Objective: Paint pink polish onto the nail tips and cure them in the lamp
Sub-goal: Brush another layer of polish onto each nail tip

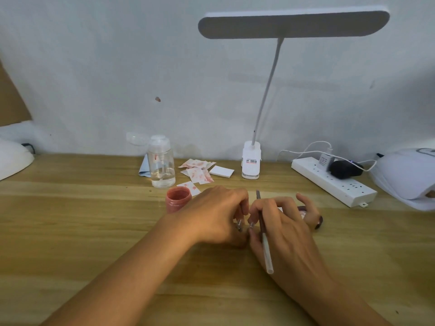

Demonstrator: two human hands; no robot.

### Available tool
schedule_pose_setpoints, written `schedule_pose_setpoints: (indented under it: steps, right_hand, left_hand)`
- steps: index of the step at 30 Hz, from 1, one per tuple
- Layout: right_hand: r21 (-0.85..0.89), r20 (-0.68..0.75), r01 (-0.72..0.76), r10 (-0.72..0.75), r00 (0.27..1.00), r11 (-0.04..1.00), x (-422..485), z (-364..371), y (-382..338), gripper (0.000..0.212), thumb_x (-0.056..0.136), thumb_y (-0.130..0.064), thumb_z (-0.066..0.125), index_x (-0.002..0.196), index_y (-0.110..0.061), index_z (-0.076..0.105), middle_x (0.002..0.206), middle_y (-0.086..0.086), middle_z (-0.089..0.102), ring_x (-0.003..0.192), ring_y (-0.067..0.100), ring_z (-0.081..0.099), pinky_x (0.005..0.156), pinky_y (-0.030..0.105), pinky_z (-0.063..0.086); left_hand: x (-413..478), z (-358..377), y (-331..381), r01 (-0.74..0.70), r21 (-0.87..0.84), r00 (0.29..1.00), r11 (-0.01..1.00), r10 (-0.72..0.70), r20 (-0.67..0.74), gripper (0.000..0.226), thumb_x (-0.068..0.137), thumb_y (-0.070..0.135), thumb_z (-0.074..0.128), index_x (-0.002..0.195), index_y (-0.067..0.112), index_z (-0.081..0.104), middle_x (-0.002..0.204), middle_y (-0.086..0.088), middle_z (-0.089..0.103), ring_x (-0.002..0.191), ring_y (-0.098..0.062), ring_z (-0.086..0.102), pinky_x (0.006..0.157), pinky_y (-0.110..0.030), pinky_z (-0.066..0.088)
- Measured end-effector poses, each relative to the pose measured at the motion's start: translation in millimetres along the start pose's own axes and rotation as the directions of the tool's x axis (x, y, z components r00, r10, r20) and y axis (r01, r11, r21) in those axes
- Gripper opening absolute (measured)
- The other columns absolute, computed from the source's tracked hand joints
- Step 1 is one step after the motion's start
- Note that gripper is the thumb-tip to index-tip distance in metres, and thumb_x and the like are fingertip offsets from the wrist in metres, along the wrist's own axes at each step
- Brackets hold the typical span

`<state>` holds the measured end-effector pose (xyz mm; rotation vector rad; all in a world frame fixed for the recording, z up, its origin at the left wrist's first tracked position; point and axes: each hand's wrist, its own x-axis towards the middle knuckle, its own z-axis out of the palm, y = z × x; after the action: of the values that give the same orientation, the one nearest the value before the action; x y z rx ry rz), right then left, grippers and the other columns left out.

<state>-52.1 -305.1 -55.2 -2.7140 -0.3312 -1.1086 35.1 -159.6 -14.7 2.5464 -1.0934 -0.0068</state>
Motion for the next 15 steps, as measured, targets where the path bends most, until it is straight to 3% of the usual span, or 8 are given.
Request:
schedule_pose_setpoints:
  steps: [8,12,15]
  right_hand:
    - [-0.065,0.019,0.039,-0.037,0.999,0.997,0.1,4.1,-0.8,0.038,0.068,-0.002,0.074,0.092,-0.023,0.053,0.076,-0.015,0.062,0.093,0.017,0.057,0.105,0.053,0.028]
    - [-0.025,-0.046,0.029,-0.030,0.998,0.999,0.9,1.4,0.5,0.047,0.067,-0.001,0.074,0.098,-0.024,0.047,0.076,-0.016,0.060,0.093,0.017,0.058,0.101,0.059,0.032]
    - [0.019,-0.116,-0.018,0.020,0.993,1.000,0.9,-4.2,0.9,0.043,0.068,-0.004,0.075,0.099,-0.023,0.051,0.079,-0.017,0.061,0.095,0.014,0.058,0.100,0.056,0.030]
  left_hand:
    - [-2.0,-0.3,-0.4,0.002,0.006,1.000,1.000,-0.001,-0.015,0.034,0.068,0.042,0.078,0.077,0.038,0.046,0.084,0.017,0.060,0.079,0.002,0.055,0.057,-0.021,0.038]
    - [-1.8,1.9,-2.1,0.027,-0.024,1.000,0.999,-0.027,-0.004,0.030,0.071,0.040,0.073,0.089,0.037,0.049,0.088,0.018,0.060,0.087,-0.002,0.056,0.070,-0.027,0.049]
    - [1.6,3.3,-6.4,0.035,0.043,0.998,0.998,-0.032,-0.061,0.028,0.077,0.033,0.068,0.098,0.034,0.049,0.090,0.017,0.059,0.092,-0.008,0.054,0.073,-0.029,0.047]
